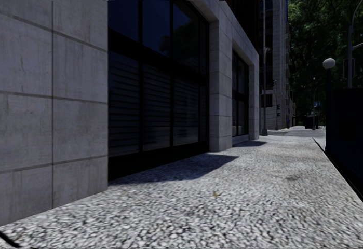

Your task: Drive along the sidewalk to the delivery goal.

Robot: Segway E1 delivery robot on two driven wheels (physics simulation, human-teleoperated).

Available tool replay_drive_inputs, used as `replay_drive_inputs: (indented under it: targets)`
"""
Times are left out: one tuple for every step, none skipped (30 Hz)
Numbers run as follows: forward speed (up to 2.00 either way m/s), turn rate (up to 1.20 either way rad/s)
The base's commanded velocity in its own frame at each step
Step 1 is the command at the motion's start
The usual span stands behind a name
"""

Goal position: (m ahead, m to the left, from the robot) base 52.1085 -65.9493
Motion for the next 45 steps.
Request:
replay_drive_inputs:
  targets:
    - [1.91, -0.67]
    - [1.91, -0.68]
    - [1.91, -0.68]
    - [1.91, -0.69]
    - [1.91, -0.79]
    - [1.91, -0.87]
    - [1.91, -0.89]
    - [1.91, -0.89]
    - [1.91, -0.89]
    - [1.91, -0.89]
    - [1.91, -0.9]
    - [1.91, -0.9]
    - [1.91, -0.9]
    - [1.91, -0.85]
    - [1.91, -0.36]
    - [1.91, -0.02]
    - [1.91, 0.0]
    - [1.91, 0.0]
    - [1.91, 0.0]
    - [1.91, 0.0]
    - [1.91, 0.0]
    - [1.91, 0.0]
    - [1.91, 0.0]
    - [1.91, 0.0]
    - [1.91, 0.0]
    - [1.91, 0.0]
    - [1.91, 0.0]
    - [1.91, 0.0]
    - [1.91, 0.0]
    - [1.91, 0.0]
    - [1.91, 0.0]
    - [1.91, 0.0]
    - [1.91, 0.0]
    - [1.91, -0.82]
    - [1.91, -1.2]
    - [1.91, -1.2]
    - [1.91, -1.2]
    - [1.91, -1.2]
    - [1.91, -1.2]
    - [1.91, -0.8]
    - [1.91, -0.02]
    - [1.91, 0.0]
    - [1.91, 0.0]
    - [1.91, 0.0]
    - [1.91, 0.0]
